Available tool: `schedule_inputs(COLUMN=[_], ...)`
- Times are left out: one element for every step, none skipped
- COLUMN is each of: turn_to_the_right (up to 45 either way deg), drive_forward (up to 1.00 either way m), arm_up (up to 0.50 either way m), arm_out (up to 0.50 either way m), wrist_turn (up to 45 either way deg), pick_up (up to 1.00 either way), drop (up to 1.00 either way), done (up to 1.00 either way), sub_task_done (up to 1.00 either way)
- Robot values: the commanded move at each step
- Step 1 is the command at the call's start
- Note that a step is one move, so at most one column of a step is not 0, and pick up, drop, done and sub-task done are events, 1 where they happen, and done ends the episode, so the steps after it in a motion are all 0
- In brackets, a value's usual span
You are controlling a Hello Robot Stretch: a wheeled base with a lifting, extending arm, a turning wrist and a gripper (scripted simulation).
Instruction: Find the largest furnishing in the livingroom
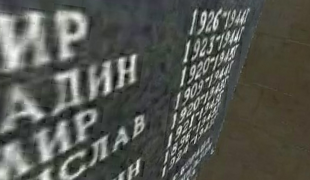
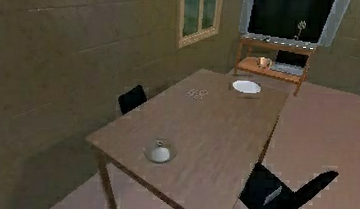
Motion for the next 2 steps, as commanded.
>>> schedule_inputs(turn_to_the_right=[45.0, 0.0], drive_forward=[0.00, 0.60], arm_up=[0.00, 0.00], arm_out=[0.00, 0.00], wrist_turn=[0.0, 0.0], pick_up=[0.00, 0.00], drop=[0.00, 0.00], done=[0.00, 0.00], sub_task_done=[0.00, 0.00])
